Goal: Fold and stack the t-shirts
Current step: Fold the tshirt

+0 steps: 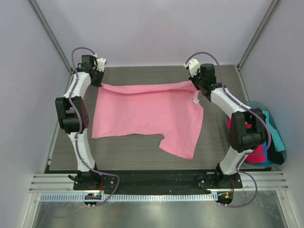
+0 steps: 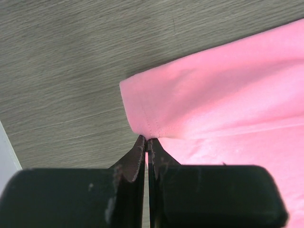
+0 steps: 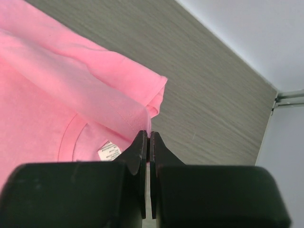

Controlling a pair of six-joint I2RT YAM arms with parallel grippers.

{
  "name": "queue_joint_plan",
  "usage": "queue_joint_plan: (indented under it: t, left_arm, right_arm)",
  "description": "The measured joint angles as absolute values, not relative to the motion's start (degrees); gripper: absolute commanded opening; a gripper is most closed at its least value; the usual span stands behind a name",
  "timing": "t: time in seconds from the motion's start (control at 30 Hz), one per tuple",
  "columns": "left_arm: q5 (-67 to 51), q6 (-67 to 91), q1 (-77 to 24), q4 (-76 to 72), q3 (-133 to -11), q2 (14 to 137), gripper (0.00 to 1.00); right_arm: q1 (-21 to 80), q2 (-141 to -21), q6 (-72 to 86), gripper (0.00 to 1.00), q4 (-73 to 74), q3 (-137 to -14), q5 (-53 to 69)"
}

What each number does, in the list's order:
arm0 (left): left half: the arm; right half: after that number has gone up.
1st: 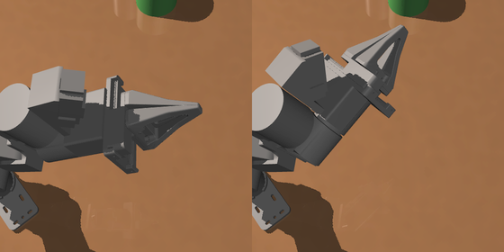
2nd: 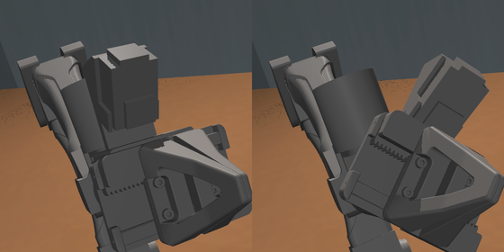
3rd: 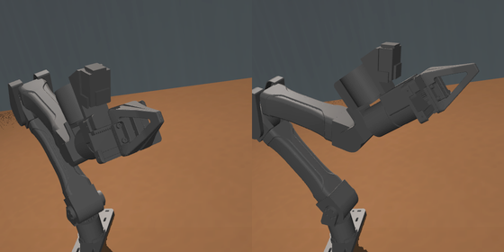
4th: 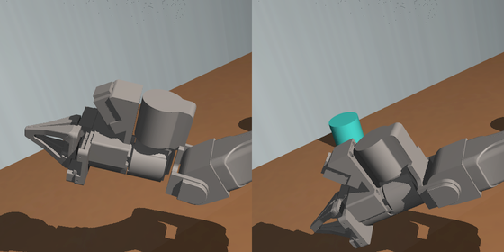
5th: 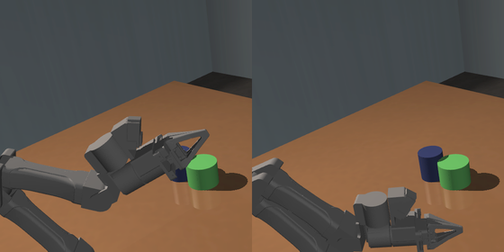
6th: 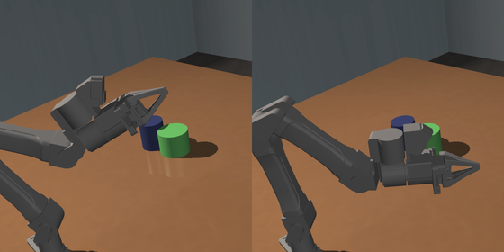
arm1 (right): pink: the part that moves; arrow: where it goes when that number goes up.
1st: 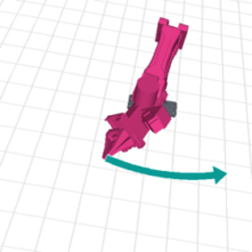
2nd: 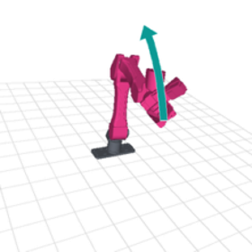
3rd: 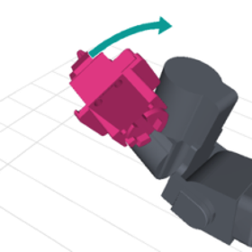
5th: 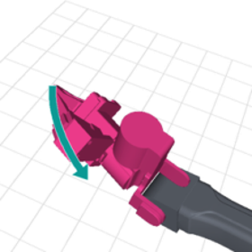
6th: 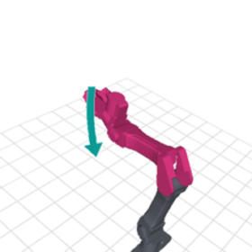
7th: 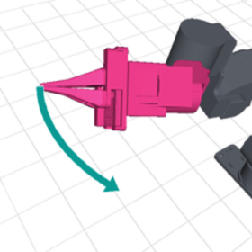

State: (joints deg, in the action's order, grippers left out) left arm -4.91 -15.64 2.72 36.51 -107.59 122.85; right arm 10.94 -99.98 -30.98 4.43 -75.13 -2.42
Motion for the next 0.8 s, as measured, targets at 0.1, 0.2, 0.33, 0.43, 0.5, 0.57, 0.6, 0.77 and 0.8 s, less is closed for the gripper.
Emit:
queue_joint_plan:
  t: [0.1,0.2,0.33,0.43,0.5,0.57,0.6,0.77,0.8]
  left_arm:
    - [-5.23,-15.66,2.72,36.51,-107.04,122.15,0.00]
    - [-5.28,-15.66,2.72,36.47,-105.75,121.45,0.00]
    - [-5.28,-15.62,2.72,36.71,-102.08,119.77,0.14]
    - [-5.13,-15.53,2.74,36.97,-99.79,118.65,0.37]
    - [-4.99,-15.14,2.79,37.21,-98.19,117.64,0.39]
    - [-4.78,-14.92,2.92,37.74,-96.36,115.87,0.44]
    - [-4.51,-14.76,3.01,38.15,-96.05,114.65,0.48]
    - [-4.12,-13.96,3.29,38.44,-101.73,113.95,0.48]
    - [-4.14,-13.85,3.29,38.59,-103.77,114.67,0.47]
  right_arm:
    - [10.96,-99.48,-30.70,0.01,5.17,-73.38,-1.85]
    - [11.16,-99.46,-30.37,0.01,5.91,-71.92,-1.56]
    - [11.27,-98.80,-29.78,0.01,6.96,-69.73,0.21]
    - [11.51,-97.86,-29.41,0.17,10.55,-69.45,2.31]
    - [11.64,-96.42,-28.62,0.18,13.41,-69.43,3.79]
    - [11.79,-94.04,-27.97,0.19,16.03,-69.38,4.71]
    - [11.79,-92.60,-27.59,0.19,16.67,-69.36,4.95]
    - [11.90,-89.67,-26.74,0.19,14.98,-71.00,4.43]
    - [11.90,-90.94,-26.68,0.18,14.15,-72.05,4.08]
